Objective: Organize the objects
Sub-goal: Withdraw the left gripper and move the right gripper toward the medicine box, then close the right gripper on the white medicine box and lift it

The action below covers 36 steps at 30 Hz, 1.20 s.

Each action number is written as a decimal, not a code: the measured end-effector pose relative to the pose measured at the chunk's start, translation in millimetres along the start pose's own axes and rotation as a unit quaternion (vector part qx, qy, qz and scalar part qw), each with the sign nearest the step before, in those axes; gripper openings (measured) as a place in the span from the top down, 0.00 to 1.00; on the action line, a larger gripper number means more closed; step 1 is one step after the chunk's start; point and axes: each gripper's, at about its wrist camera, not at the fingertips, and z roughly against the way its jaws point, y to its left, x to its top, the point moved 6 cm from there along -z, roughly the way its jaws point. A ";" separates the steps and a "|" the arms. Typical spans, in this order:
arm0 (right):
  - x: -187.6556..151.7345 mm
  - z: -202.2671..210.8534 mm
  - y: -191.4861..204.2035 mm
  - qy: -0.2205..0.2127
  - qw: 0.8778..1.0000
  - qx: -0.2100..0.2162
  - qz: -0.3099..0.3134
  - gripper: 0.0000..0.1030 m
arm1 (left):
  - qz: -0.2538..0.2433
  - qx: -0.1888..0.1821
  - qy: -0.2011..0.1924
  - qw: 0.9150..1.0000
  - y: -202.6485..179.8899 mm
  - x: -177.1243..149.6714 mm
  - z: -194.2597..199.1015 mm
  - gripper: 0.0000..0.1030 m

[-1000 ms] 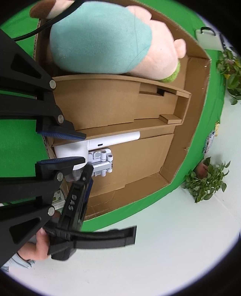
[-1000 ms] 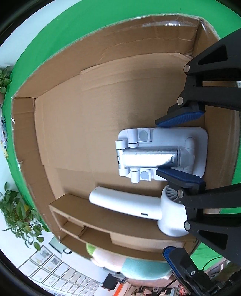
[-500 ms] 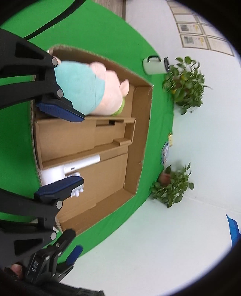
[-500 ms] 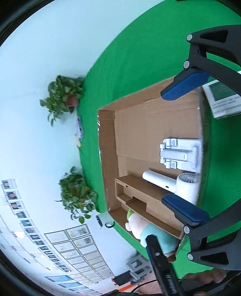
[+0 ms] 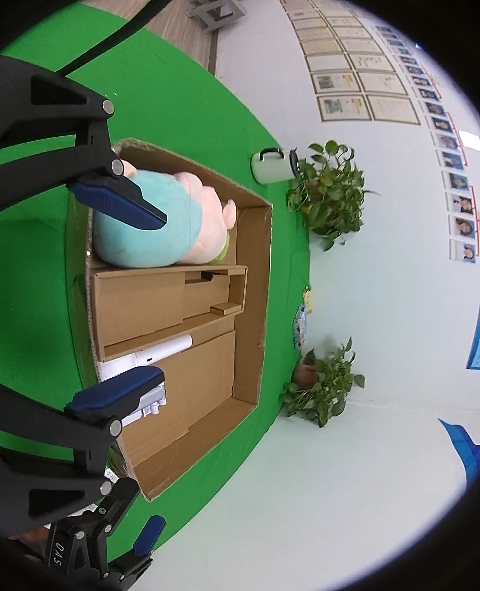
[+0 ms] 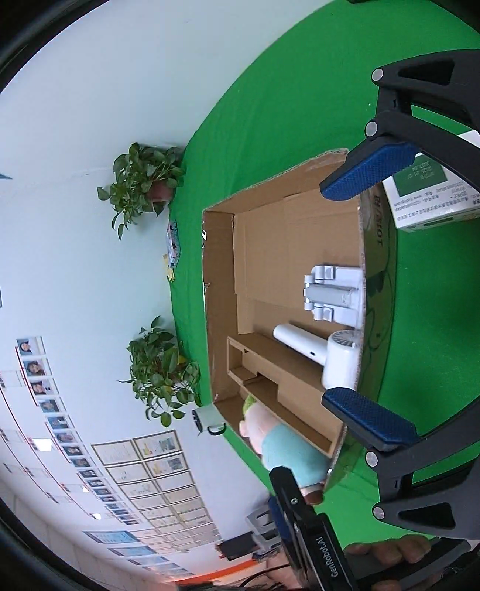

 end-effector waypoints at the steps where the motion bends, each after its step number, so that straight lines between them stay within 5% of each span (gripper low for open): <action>1: -1.3 1.7 1.5 -0.001 1.000 0.001 0.005 0.01 | 0.001 0.003 -0.004 1.000 -0.6 -2.0 3.0 0.25; 11: -10.4 21.0 5.8 -0.003 1.000 0.001 0.030 0.01 | -0.007 0.016 -0.023 1.000 -19.4 -14.8 21.1 0.23; 20: -25.3 52.6 -25.1 -0.003 1.000 -0.002 0.025 0.01 | -0.033 -0.015 -0.031 0.999 -34.9 -16.9 28.5 0.23; 24: -63.0 55.7 -73.7 0.065 0.998 -0.025 0.001 0.01 | -0.048 -0.040 -0.007 0.998 -44.6 -27.9 22.5 0.23; 31: -130.7 52.9 -98.4 0.154 0.987 -0.041 0.010 0.01 | -0.029 -0.090 0.050 0.994 -56.1 -60.1 7.5 0.23; 34: -143.8 49.9 -87.1 0.165 0.985 -0.044 0.027 0.13 | -0.028 -0.097 0.065 0.993 -55.0 -71.1 7.8 0.23; 36: -147.8 49.9 -74.0 0.167 0.985 -0.035 0.036 0.34 | -0.027 -0.092 0.065 0.993 -51.0 -74.7 10.8 0.23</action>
